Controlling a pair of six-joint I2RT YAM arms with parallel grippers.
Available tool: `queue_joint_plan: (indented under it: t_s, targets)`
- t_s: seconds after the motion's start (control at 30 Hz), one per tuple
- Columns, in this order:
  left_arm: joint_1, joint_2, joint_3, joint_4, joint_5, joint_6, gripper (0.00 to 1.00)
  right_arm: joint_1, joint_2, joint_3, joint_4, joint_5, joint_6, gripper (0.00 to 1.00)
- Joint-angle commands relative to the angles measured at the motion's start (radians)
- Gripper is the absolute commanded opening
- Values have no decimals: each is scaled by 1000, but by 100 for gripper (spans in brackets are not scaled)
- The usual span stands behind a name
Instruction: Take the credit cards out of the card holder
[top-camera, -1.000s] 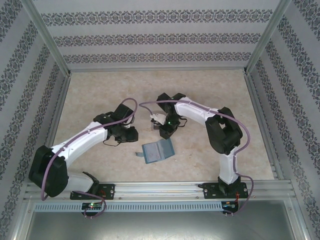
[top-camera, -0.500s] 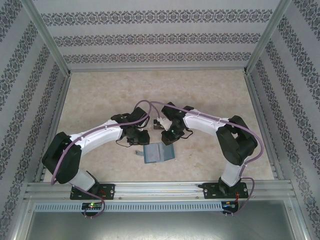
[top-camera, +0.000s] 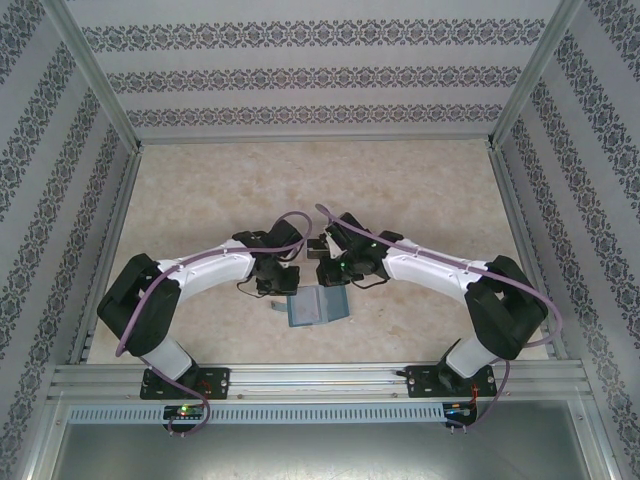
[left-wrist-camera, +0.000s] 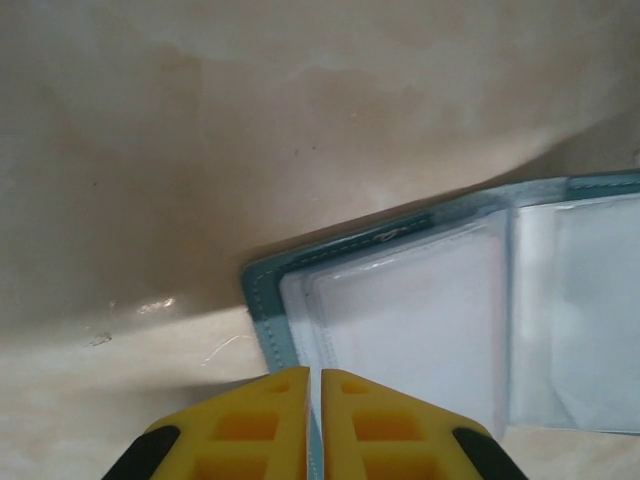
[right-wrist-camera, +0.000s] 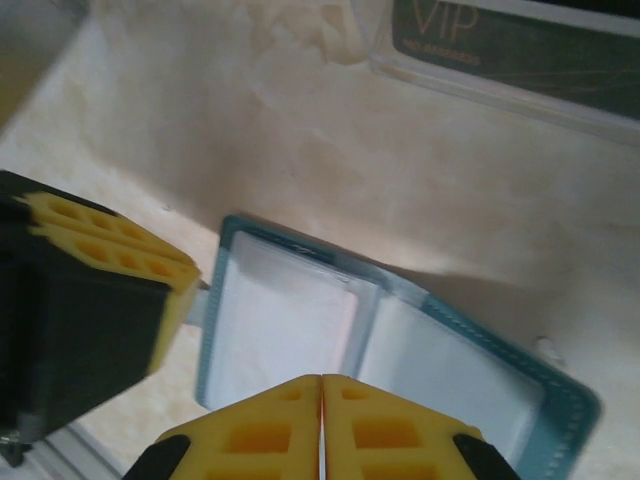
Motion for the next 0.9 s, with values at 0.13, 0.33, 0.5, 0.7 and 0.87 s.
queue_joint_plan:
  t_s: [0.13, 0.33, 0.5, 0.7, 0.87]
  targets:
    - [-11, 2, -62, 42, 1, -15, 7, 47, 56, -1, 131, -92, 171, 17]
    - [-11, 5, -82, 68, 15, -11, 5, 78, 123, -2, 199, -106, 237, 17]
    - [-11, 0, -89, 68, 14, -3, 3, 86, 174, -4, 230, -123, 264, 13]
    - [-10, -4, -119, 92, 22, -5, 3, 110, 212, -5, 261, -136, 293, 12]
    - [-11, -7, -137, 108, 29, -6, 3, 126, 238, -4, 266, -129, 310, 13]
